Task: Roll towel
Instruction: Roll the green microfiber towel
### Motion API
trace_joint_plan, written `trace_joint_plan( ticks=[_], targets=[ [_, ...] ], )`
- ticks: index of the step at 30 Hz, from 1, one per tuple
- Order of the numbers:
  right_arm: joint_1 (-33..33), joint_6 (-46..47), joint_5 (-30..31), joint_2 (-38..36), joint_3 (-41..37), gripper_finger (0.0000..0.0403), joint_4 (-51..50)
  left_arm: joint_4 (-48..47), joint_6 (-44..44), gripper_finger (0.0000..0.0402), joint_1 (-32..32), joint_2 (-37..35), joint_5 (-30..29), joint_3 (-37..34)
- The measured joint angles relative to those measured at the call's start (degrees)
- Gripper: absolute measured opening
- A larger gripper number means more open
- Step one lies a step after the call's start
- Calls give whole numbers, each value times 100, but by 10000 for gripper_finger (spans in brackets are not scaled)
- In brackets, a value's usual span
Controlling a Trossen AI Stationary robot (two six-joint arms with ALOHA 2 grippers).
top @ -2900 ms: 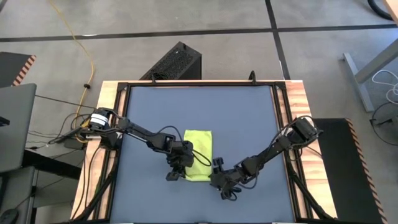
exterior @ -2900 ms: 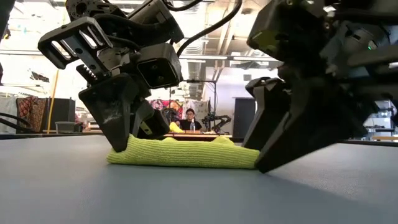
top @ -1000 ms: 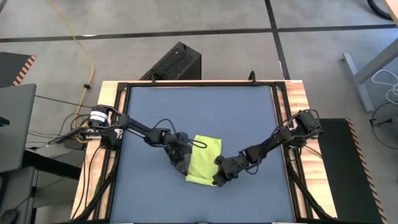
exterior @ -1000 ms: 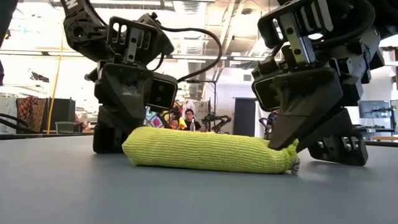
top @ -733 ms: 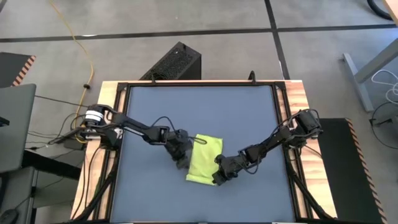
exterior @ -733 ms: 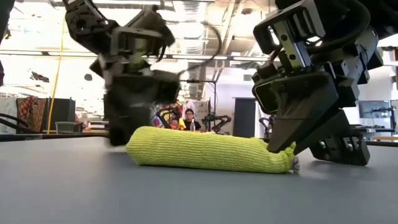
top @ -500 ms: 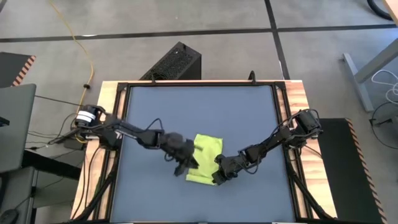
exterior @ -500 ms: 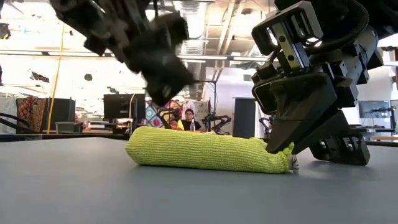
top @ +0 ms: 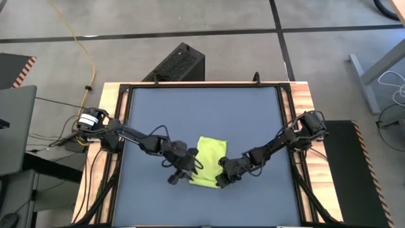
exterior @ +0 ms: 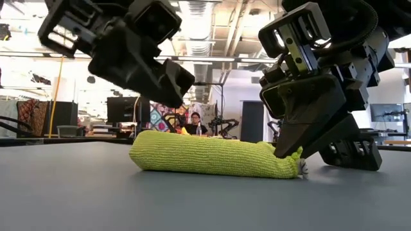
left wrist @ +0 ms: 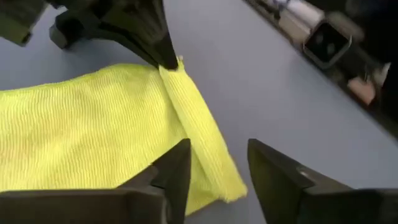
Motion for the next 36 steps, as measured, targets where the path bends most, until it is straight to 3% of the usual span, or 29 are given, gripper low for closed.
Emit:
trace_joint_plan(
  ticks=[6,11,28,36],
  targets=[
    [-5,-21,0,0,0,23,-10,-242,518,182,-332,-2,-253,1],
    [-8,-25,9,0,0,24,-11,-246,671,182,-510,-2,-558,1],
    [-12,-46,33,0,0,24,-22,-413,1788,182,-619,276,-745,18],
    [-7,-49,35,0,7,24,-17,-598,1920,182,-613,461,-1292,130]
  ],
)
